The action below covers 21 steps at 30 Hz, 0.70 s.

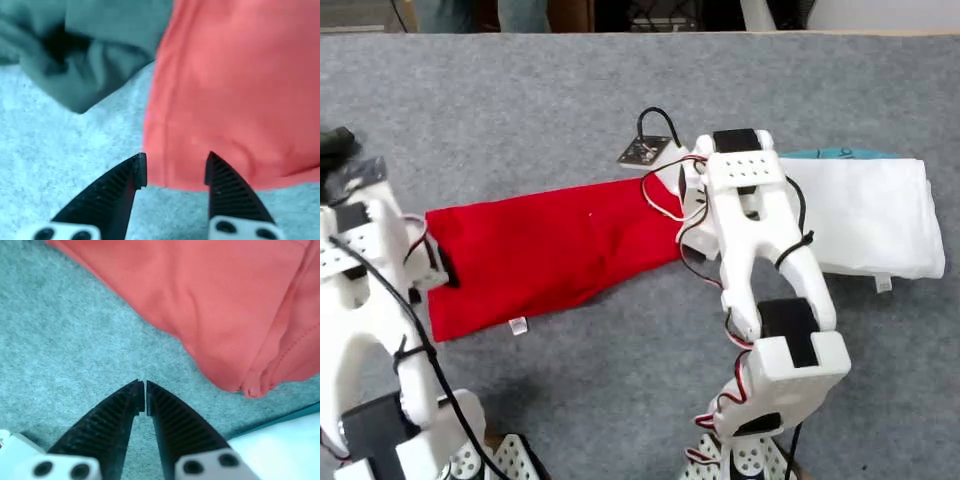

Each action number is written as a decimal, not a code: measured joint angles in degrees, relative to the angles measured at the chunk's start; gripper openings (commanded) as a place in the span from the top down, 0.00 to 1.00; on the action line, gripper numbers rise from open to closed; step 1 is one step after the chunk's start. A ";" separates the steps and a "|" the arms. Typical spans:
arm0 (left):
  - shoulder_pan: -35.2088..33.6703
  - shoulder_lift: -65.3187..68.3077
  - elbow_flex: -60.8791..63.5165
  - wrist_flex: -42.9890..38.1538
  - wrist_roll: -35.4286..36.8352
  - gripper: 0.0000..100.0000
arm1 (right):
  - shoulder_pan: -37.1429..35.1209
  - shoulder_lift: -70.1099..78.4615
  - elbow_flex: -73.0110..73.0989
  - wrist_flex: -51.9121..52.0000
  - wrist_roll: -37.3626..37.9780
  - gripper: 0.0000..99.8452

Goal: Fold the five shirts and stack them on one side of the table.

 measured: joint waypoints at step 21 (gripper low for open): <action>-3.60 24.18 -1.05 -10.64 0.18 0.94 | -1.49 0.00 -4.31 5.54 -0.35 0.99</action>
